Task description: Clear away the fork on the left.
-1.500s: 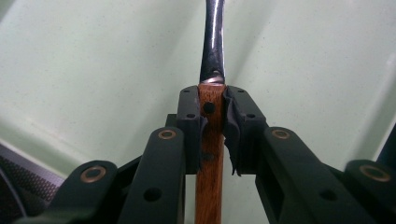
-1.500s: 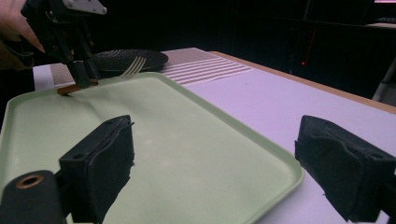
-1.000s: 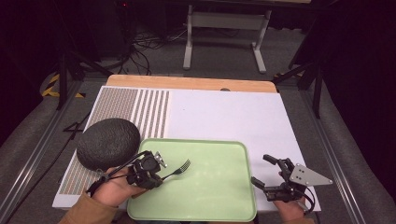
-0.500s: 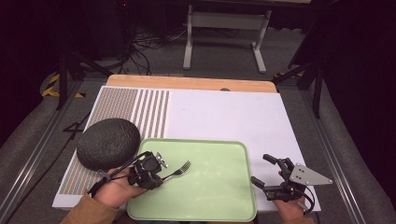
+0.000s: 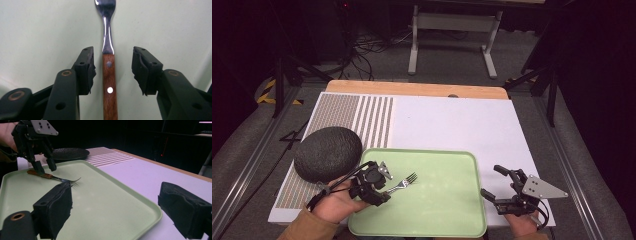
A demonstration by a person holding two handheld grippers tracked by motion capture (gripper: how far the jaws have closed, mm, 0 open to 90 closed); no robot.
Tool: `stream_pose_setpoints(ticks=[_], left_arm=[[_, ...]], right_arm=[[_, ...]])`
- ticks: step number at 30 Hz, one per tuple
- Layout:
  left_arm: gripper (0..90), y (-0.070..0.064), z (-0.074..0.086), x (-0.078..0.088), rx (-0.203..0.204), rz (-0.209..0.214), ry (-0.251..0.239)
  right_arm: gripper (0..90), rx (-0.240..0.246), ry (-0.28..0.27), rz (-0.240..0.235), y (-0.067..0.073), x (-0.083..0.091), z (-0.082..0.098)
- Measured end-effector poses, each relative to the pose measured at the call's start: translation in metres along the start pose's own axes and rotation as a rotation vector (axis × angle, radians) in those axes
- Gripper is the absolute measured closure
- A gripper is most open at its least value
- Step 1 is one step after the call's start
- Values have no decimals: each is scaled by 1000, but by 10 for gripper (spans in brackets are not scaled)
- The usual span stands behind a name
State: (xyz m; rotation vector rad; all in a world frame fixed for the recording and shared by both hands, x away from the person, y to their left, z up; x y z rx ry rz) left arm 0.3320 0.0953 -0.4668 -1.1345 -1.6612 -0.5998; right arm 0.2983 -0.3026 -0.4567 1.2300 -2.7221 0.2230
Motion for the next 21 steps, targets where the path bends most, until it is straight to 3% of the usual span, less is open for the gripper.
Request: stream_pose_setpoints(ticks=[2, 4, 5, 10, 16, 21], left_arm=[[575, 0, -2, 2, -8, -16, -11], [709, 0, -3, 3, -7, -9, -19], [743, -2, -5, 6, -40, -10, -46], [896, -6, -10, 7, -76, 2, -69], [898, -6, -19, 1, -114, 32, -86], [898, -6, -25, -10, -155, 29, -74]], right_arm=[[123, 0, -1, 0, 0, 0, 0], [123, 1, 0, 2, 0, 0, 0], [124, 3, 2, 1, 0, 0, 0], [124, 5, 1, 1, 0, 0, 0], [124, 7, 4, 0, 0, 0, 0], [123, 9, 4, 0, 0, -1, 0]])
Point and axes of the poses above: each handheld gripper's, and its own axes: x roughly backward along the jaws, z roughly out of its underside, y roughly to its left, the point moved 3 cm from there along -x, roughly forward along the jaws, and after that the axes turned 3 degrees about z, right-handed, at the moved point
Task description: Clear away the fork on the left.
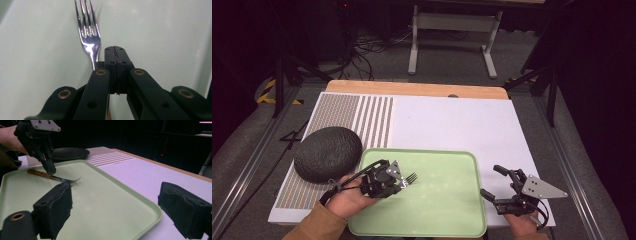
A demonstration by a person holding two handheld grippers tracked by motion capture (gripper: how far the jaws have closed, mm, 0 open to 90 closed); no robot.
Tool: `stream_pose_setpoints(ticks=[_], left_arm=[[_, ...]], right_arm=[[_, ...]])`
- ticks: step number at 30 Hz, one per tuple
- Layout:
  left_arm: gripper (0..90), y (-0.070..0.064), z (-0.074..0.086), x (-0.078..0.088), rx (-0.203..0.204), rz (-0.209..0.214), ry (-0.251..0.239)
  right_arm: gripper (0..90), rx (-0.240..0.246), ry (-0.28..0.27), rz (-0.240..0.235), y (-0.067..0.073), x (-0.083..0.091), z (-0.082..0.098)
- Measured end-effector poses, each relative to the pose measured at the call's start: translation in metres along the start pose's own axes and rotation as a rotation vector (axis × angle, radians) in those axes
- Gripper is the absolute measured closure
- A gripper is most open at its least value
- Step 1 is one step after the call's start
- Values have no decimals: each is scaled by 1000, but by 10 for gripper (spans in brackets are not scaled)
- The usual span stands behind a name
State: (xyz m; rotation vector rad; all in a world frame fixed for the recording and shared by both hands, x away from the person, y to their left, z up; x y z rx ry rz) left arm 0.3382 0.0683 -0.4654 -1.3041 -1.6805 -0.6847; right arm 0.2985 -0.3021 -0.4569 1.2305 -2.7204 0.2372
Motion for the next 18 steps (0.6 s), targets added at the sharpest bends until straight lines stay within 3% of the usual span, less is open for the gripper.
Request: stream_pose_setpoints(ticks=[4, 9, 18], left_arm=[[898, 3, -1, -7, 2, 14, 30], [898, 2, 0, -11, -17, -8, 57], [899, 6, 2, -15, -15, -27, 99]], right_arm=[[123, -3, -4, -1, 0, 0, 0], [124, -1, -3, 1, 0, 0, 0], [123, -5, -6, -1, 0, 0, 0]])
Point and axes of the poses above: each handheld gripper's, and its own axes: x roughly backward along the jaws, z roughly out of its underside, y roughly to its left, the point moved 3 cm from there along -x, roughly forward along the jaws, and after that the axes turned 3 degrees about z, right-handed, at the moved point
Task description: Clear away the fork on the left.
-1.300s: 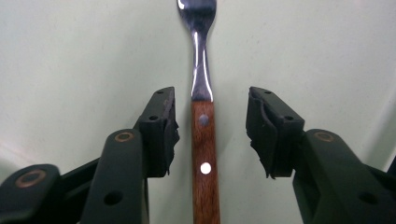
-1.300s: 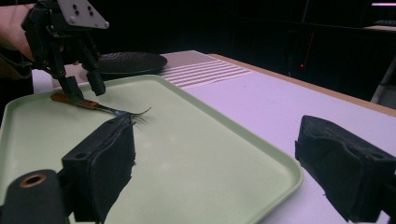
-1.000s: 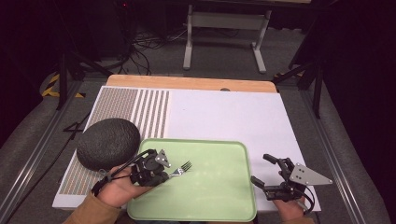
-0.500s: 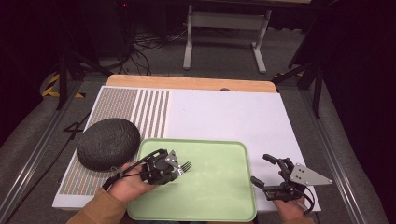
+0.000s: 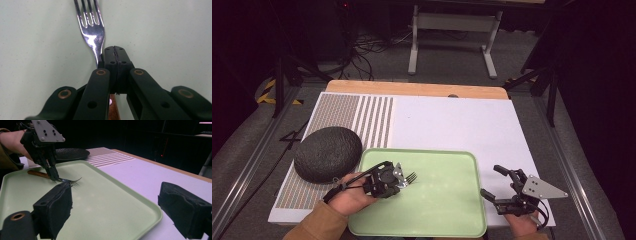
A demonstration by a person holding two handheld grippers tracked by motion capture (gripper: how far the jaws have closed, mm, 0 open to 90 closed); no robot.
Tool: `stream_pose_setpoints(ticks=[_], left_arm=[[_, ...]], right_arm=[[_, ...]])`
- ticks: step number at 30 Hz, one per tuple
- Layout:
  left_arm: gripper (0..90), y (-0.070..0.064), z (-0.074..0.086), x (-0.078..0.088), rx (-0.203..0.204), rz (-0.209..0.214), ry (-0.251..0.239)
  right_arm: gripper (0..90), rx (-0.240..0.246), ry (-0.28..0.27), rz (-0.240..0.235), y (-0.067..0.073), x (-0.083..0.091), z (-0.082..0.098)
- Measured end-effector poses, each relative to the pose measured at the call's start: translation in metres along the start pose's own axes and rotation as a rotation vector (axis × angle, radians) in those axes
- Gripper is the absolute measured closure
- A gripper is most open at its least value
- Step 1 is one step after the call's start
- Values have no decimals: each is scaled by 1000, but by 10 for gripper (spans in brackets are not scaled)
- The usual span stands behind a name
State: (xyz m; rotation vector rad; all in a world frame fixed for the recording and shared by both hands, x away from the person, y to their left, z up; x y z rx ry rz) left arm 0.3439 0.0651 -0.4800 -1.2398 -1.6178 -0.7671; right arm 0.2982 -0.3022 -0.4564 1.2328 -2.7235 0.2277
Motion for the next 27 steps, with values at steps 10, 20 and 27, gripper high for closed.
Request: stream_pose_setpoints(ticks=[10, 20, 27], left_arm=[[899, 12, 8, 3, 30, -59, 21], [899, 25, 21, 9, 77, -91, 31], [899, 31, 27, 13, 101, -97, 38]], right_arm=[[124, -3, 1, -2, 0, -1, 0], [124, -2, 0, -8, -1, -4, 0], [124, -9, 1, -13, -1, -6, 0]])
Point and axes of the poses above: each handheld gripper's, and its own axes: x roughly backward along the jaws, z roughly out of its underside, y roughly to its left, the point moved 3 cm from there along -x, roughly forward along the jaws, and after that the axes turned 3 degrees about z, right-handed, at the moved point
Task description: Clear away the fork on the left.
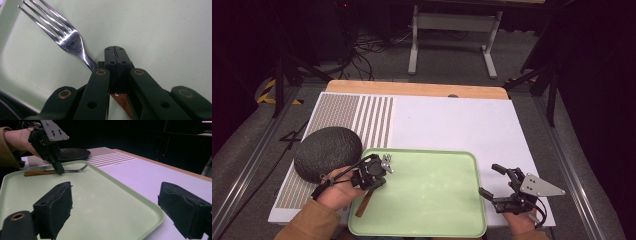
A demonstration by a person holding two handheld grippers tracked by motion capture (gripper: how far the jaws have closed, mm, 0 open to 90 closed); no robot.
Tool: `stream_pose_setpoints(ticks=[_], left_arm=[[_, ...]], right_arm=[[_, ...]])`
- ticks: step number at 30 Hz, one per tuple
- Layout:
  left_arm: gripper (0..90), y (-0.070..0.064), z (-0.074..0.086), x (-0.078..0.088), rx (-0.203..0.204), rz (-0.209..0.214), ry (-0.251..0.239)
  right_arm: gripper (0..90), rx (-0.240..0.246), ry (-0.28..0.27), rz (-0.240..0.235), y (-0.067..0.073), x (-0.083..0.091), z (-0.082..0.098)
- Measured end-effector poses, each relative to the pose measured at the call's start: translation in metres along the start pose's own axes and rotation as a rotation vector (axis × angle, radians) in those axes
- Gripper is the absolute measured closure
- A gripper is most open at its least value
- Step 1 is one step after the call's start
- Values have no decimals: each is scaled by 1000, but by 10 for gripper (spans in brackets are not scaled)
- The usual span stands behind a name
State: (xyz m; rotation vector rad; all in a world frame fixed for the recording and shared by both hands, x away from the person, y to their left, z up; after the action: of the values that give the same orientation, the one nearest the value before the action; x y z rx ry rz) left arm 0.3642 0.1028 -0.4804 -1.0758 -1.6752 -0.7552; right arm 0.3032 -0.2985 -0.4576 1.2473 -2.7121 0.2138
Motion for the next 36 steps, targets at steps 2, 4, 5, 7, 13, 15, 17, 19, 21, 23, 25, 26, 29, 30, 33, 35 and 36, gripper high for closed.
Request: stream_pose_setpoints(ticks=[2, 4, 5, 7, 13, 15, 17, 19, 21, 23, 25, 26, 29, 30, 33, 35, 36], left_arm=[[899, 2, 2, 1, 10, -5, 2], [899, 4, 4, 1, 18, -8, 2], [899, 5, 5, 2, 19, -9, 3], [899, 6, 6, 2, 29, -10, 4], [898, 12, 12, 4, 53, -14, 4], [898, 13, 14, 5, 63, -17, 5], [899, 15, 16, 6, 65, -20, 5], [898, 16, 18, 6, 75, -23, 4], [898, 17, 19, 6, 84, -25, -1], [898, 17, 20, 7, 86, -26, 0], [898, 17, 21, 7, 87, -29, -1], [897, 17, 21, 7, 89, -30, -1], [877, 17, 21, 8, 95, -35, -10], [855, 17, 21, 10, 103, -34, -19], [765, 17, 20, 15, 107, -33, -67], [682, 17, 20, 20, 84, -33, -110], [652, 16, 20, 22, 71, -34, -131]], right_arm=[[124, 2, 1, -2, 0, 0, 0], [124, 3, 0, -3, 0, -1, 0], [124, 2, 1, -4, 0, -1, 0], [124, 2, 0, -5, 0, -2, 0], [124, 2, 0, -10, -1, -4, 0], [124, 2, 0, -9, -1, -4, -1], [124, 3, 0, -11, -1, -5, -1], [124, 4, 1, -12, -1, -6, -1], [124, 4, -1, -16, -1, -6, -1], [124, 7, -1, -17, -1, -7, -1], [124, 6, 1, -19, -1, -8, -2], [124, 4, 0, -19, -1, -8, -2], [124, 8, 1, -23, -1, -9, -2], [124, 8, 2, -24, -1, -10, -2], [124, 10, 2, -24, -1, -10, -2], [124, 7, -1, -25, -2, -10, -2], [124, 8, -1, -23, -2, -10, -2]])
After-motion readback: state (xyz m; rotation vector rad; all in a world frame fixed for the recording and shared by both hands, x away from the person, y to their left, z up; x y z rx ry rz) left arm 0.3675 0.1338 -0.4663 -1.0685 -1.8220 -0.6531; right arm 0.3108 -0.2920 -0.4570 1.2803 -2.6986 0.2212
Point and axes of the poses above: each handheld gripper's, and its own axes: x roughly backward along the jaws, z roughly out of its underside, y roughly to its left, the point moved 3 cm from there along -x, roughly forward along the jaws, and after that the axes turned 3 degrees about z, right-handed, at the moved point
